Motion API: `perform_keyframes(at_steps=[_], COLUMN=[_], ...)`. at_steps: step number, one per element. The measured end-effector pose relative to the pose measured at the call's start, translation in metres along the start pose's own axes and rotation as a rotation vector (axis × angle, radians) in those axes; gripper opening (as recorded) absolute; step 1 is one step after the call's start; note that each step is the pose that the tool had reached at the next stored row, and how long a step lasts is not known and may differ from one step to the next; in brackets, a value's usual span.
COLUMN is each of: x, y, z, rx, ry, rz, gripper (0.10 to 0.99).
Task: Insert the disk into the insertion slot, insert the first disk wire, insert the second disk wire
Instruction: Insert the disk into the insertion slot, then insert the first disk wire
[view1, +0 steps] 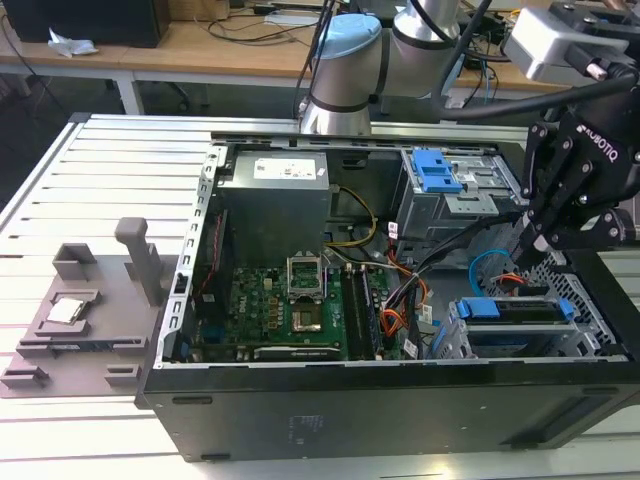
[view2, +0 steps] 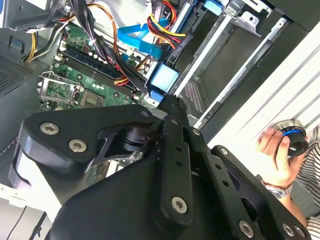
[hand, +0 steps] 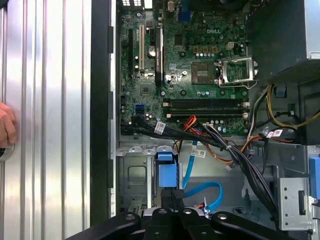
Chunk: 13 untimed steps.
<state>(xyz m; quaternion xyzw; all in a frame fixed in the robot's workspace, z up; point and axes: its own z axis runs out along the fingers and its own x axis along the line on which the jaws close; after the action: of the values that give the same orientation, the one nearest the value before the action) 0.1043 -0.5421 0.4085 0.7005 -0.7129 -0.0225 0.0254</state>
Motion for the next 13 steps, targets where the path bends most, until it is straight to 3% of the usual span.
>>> perform_keyframes(at_steps=[10,13], x=[0.0,-0.0001], y=[-0.0001,-0.0044], z=[0.0009,0.0015], rx=[0.0,0.0], ry=[-0.0001,-0.0001], rz=[0.0,0.0], gripper=[0.106,0.106])
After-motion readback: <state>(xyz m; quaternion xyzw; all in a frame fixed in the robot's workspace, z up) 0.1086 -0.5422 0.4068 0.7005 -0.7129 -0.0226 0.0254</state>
